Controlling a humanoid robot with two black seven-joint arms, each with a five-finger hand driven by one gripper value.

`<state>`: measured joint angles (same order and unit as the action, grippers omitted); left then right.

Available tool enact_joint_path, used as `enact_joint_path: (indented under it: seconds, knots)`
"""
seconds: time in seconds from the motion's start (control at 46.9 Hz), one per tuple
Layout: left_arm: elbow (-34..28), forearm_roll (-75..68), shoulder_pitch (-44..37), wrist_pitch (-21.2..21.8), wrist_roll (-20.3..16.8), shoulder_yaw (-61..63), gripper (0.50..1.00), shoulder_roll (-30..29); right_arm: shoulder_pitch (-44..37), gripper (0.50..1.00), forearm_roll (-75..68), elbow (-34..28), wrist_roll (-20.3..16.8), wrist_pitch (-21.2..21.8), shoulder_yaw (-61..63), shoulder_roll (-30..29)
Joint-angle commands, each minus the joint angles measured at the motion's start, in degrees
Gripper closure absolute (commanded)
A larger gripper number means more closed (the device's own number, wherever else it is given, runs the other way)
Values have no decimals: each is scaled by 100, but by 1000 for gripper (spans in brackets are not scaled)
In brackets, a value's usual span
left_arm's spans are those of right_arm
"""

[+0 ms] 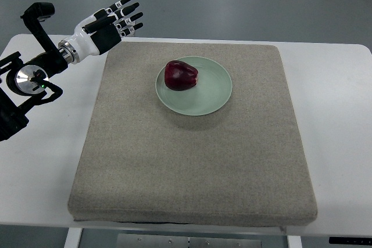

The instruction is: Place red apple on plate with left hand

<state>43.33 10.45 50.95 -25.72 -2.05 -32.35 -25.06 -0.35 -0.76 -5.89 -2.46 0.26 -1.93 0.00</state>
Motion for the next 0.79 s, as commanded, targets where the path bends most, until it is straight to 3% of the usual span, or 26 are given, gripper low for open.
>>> enact_joint_path:
  seconds: [0.0, 0.341, 0.768]
  knots:
    - [9, 1, -41, 23, 12, 0, 501, 1, 0, 568, -3, 0, 0, 9, -1, 0]
    - [0, 1, -50, 67, 249, 9, 504, -8, 9, 568, -3, 0, 0, -9, 8, 0]
    - [18, 62, -111, 67, 249, 0, 501, -70, 26, 568, -21, -61, -18, 18, 8, 0]
